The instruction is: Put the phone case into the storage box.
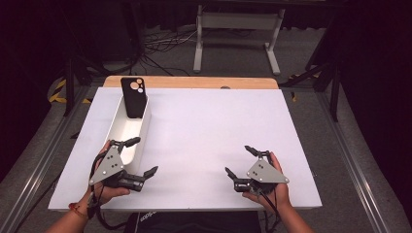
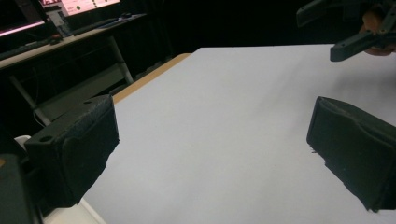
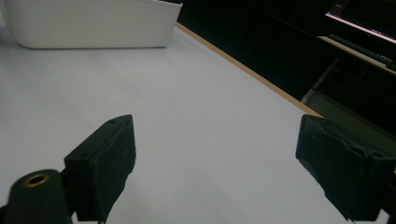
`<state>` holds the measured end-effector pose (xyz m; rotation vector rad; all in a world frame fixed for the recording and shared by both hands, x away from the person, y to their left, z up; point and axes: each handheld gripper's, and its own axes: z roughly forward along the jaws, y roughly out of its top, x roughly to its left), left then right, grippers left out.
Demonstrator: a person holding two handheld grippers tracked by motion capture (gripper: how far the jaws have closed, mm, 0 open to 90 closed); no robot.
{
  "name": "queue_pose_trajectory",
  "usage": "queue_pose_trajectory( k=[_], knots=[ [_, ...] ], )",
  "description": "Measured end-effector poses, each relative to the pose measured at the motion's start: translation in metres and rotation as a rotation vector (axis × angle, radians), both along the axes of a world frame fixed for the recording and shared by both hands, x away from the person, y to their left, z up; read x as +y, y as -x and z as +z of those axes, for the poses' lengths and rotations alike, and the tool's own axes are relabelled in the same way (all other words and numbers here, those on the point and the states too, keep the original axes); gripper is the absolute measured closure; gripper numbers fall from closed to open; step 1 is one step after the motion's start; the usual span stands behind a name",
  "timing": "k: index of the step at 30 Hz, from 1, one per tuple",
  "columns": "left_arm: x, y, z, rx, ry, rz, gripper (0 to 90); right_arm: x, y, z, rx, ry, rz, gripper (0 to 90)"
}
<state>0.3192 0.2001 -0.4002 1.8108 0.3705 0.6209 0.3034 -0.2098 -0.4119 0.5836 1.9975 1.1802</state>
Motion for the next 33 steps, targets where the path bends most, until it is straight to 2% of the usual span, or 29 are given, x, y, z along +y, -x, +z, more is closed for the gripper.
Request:
queue_pose_trajectory(
  k=[6, 8, 12, 13, 16, 17, 19, 23, 25, 26, 33],
  knots=[
    [-0.005, 0.008, -0.012, 0.032, -0.028, -0.026, 1.9, 0.0, 0.002, -0.001, 0.0, 0.004, 0.007, 12.9],
    [-0.006, 0.009, -0.016, 0.058, -0.021, -0.034, 1.9, 0.0, 0.002, -0.002, 0.002, 0.004, 0.01, 12.7],
    [-0.007, 0.011, -0.021, 0.054, -0.034, -0.028, 2.7, 0.0, 0.003, -0.003, 0.003, 0.007, 0.015, 12.7],
    [-0.007, 0.012, -0.022, 0.064, -0.03, -0.022, 2.7, -0.001, 0.003, -0.003, 0.0, 0.006, 0.02, 12.7],
    [-0.008, 0.01, -0.022, 0.072, -0.06, -0.032, 2.8, -0.001, 0.004, -0.004, 0.002, 0.006, 0.018, 12.7],
    [-0.007, 0.01, -0.021, 0.062, -0.059, -0.03, 2.4, -0.001, 0.005, -0.004, 0.002, 0.01, 0.018, 12.7],
    [-0.006, 0.009, -0.021, 0.073, -0.035, -0.022, 2.5, -0.002, 0.006, -0.003, -0.01, 0.008, 0.016, 12.9],
    [-0.003, 0.007, -0.024, 0.074, -0.045, 0.002, 2.3, -0.002, 0.006, -0.003, -0.012, 0.002, 0.014, 13.0],
    [0.0, 0.007, -0.023, 0.071, -0.026, 0.019, 2.1, -0.001, 0.007, -0.003, -0.011, 0.014, 0.015, 12.9],
    [0.002, 0.006, -0.022, 0.08, -0.009, 0.014, 2.3, 0.0, 0.008, -0.004, -0.013, 0.016, 0.015, 12.9],
    [0.001, 0.006, -0.021, 0.079, -0.005, 0.016, 2.3, 0.002, 0.007, -0.006, -0.006, 0.007, 0.018, 13.2]
  ],
)
